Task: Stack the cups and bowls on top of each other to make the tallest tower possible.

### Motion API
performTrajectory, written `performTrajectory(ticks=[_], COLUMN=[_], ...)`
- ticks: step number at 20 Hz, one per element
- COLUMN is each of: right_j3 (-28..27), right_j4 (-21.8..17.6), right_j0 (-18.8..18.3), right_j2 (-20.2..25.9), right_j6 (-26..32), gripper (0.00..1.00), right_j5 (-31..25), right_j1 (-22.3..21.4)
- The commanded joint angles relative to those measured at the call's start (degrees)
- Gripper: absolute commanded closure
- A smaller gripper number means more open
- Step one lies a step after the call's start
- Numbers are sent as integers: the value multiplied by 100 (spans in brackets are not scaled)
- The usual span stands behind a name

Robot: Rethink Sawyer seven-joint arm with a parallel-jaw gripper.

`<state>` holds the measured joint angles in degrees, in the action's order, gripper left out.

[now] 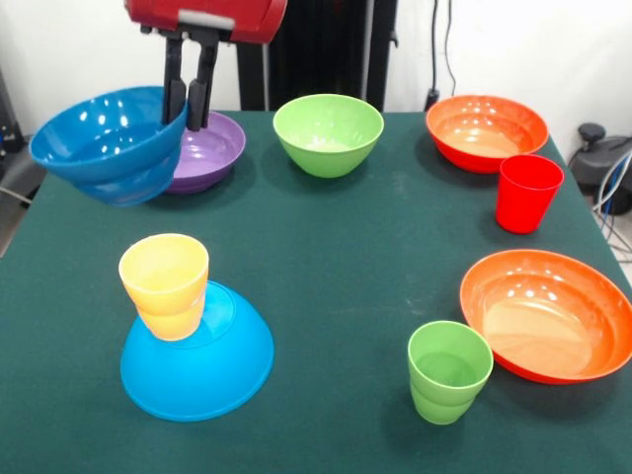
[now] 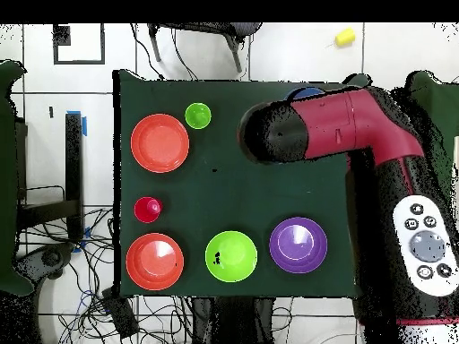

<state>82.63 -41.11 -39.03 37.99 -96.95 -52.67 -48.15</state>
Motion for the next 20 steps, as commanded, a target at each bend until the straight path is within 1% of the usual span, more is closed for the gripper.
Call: performTrajectory(ticks=[1, 6, 11, 20], right_j3=[-45, -11, 7, 17], right_j4=[-211, -233, -189, -262], right_j0=[158, 151, 183, 210], right_j2=[-411, -396, -403, -473], right_j6=[465, 449, 399, 461], gripper=[100, 100, 100, 100], right_j5=[-451, -202, -131, -95], right_j1=[599, 745, 760, 747])
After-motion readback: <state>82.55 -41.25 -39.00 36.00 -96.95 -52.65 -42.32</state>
